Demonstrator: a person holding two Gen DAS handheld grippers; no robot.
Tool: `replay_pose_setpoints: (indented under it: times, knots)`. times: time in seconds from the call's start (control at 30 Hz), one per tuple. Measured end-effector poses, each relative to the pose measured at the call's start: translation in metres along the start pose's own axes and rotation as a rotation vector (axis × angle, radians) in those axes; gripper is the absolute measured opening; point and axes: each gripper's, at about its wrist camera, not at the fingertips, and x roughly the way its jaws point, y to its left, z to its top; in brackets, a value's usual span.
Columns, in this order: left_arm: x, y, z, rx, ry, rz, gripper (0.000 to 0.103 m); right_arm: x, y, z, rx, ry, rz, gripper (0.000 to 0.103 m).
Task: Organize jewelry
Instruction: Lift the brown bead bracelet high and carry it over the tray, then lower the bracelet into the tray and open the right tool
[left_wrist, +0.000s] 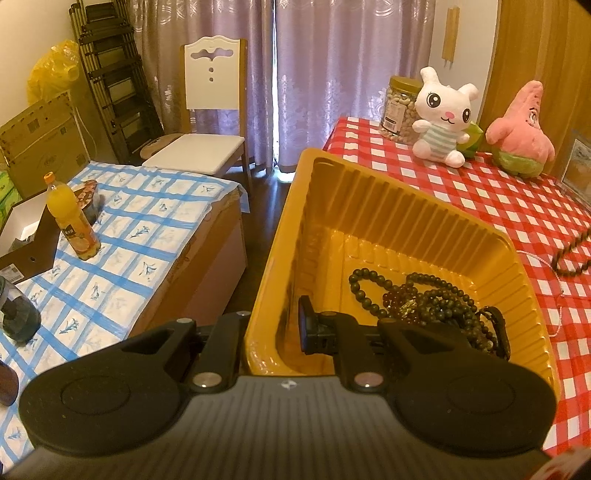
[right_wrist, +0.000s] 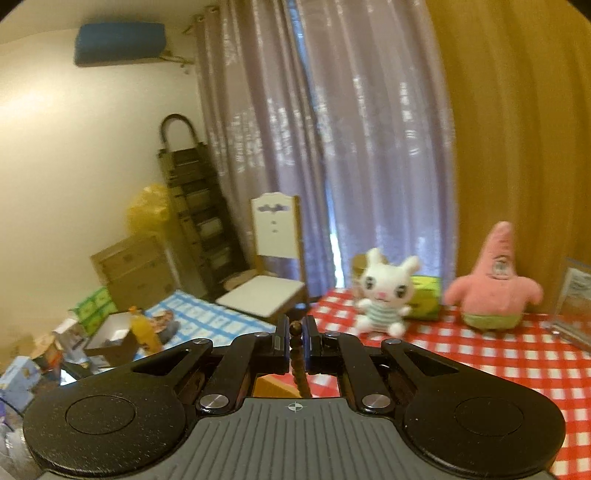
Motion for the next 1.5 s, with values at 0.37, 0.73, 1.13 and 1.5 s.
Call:
replay_pose_setpoints:
  times: [0.37,0.73,1.13,1.5]
  knots:
    - [0.000,0.002,0.000,-0.004,0.001,-0.019,0.011,0.059,0.053,0.002,-0.010,0.037,0.179,0.007]
    - [0.002,0.003,0.000,-0.006,0.007,-0.026,0.010,0.124,0.069,-0.030,0.016,0.139,0.227,0.007]
    - [0.005,0.005,-0.002,-0.007,0.016,-0.022,0.010,0.157,0.045,-0.086,0.078,0.331,0.150,0.007]
    - [0.005,0.005,-0.006,-0.005,0.025,-0.015,0.010,0.146,0.039,-0.092,0.091,0.342,0.096,0.046]
